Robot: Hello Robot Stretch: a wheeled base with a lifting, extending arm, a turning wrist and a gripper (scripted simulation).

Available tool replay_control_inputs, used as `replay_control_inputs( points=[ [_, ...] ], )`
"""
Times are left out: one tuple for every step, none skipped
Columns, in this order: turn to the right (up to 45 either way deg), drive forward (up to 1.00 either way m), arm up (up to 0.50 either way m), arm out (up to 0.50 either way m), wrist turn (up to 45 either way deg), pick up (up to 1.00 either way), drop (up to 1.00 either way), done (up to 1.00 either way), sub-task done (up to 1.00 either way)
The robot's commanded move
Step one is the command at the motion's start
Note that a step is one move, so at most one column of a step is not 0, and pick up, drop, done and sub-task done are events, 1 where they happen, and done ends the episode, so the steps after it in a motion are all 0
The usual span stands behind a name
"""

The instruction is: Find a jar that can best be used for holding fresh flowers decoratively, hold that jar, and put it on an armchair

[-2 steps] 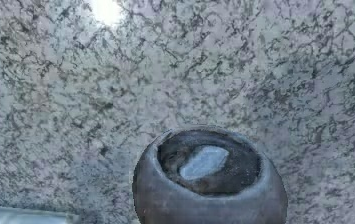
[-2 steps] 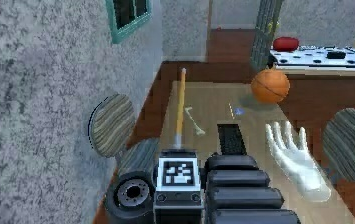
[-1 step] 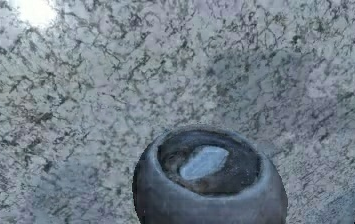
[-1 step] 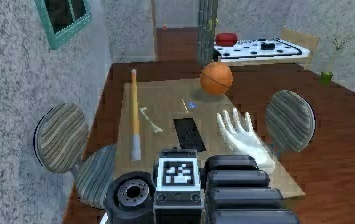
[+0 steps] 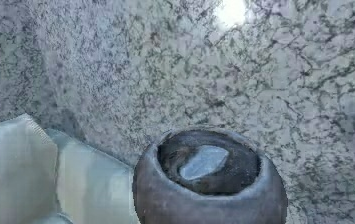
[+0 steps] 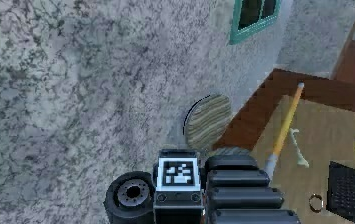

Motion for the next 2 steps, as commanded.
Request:
replay_control_inputs(
  points=[
    [-45.0, 0.0, 0.0, 0.0, 0.0, 0.0, 0.0, 0.0, 0.0],
    [-18.0, 0.0, 0.0, 0.0, 0.0, 0.0, 0.0, 0.0, 0.0]
  ],
)
